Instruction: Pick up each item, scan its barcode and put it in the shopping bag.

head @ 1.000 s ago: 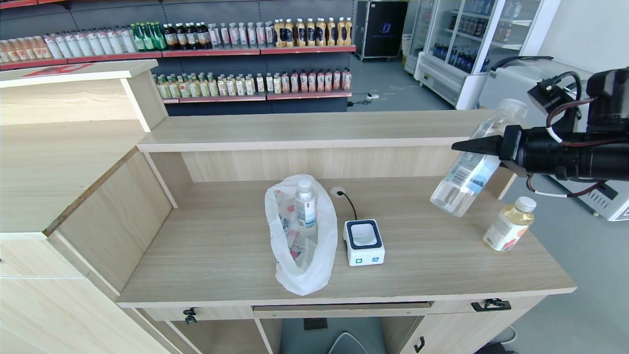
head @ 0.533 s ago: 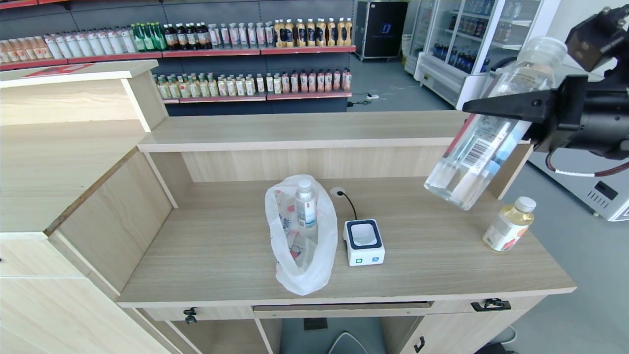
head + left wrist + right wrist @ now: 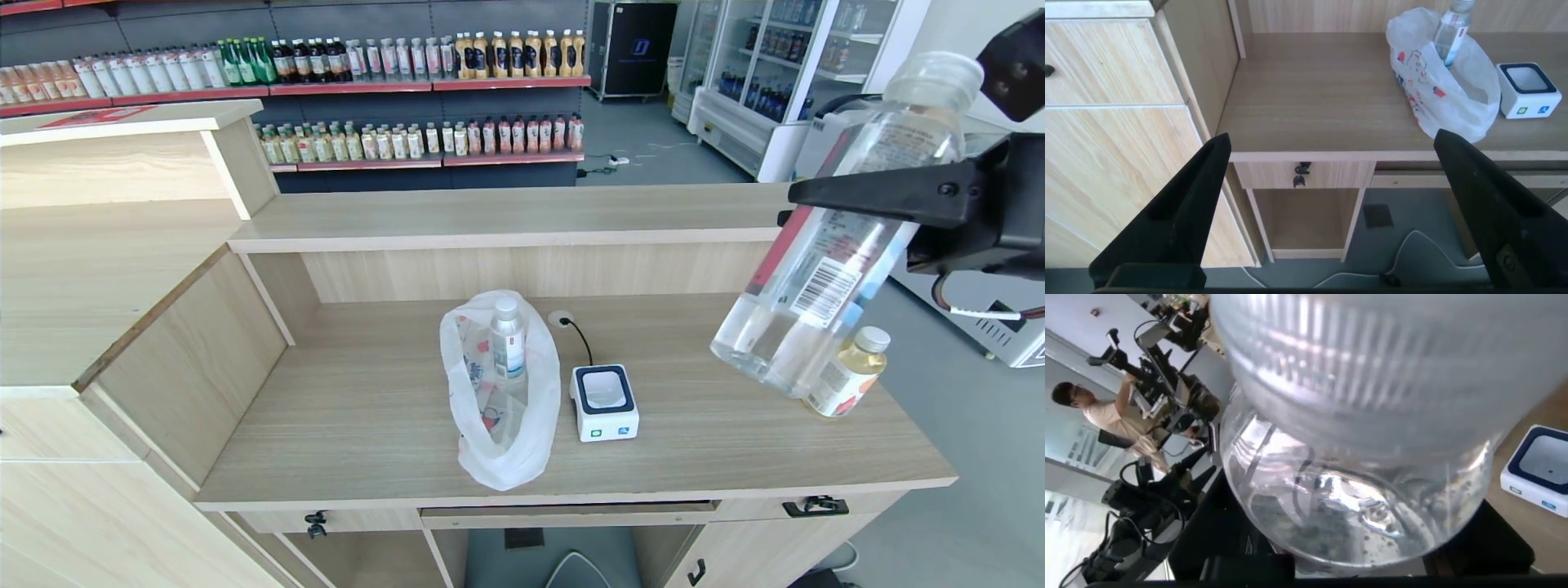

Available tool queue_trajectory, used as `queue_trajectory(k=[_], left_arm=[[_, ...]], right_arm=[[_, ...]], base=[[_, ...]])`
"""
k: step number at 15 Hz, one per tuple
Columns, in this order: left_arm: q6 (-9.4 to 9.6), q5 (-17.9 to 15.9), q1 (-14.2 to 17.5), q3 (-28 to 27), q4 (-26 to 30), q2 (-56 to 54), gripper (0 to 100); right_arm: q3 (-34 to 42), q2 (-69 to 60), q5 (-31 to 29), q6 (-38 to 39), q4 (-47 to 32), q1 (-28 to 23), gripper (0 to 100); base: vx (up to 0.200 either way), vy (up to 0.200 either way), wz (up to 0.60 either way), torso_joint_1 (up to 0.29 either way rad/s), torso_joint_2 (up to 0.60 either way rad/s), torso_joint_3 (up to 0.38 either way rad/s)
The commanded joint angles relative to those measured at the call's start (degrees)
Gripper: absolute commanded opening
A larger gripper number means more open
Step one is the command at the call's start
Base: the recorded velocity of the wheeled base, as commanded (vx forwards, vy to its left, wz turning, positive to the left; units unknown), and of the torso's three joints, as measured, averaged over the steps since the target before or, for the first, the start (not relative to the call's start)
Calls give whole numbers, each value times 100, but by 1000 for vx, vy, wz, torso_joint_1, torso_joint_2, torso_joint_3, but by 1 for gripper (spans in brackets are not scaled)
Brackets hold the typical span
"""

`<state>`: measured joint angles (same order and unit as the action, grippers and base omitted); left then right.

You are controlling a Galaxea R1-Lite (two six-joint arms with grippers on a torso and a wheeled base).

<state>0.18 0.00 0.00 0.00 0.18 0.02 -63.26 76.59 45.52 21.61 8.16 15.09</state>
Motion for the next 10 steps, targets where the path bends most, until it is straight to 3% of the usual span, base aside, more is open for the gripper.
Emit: queue_trajectory(k=[1, 10], left_arm=[[-1, 0, 0, 0, -1, -2, 100], [-1, 0, 0, 0, -1, -2, 100]], right_arm=[[121, -83, 1, -17, 11, 213, 0], [683, -224, -70, -298, 46, 934, 0]], base=[[0, 0, 0, 0, 0, 0], [0, 0, 0, 0, 0, 0]])
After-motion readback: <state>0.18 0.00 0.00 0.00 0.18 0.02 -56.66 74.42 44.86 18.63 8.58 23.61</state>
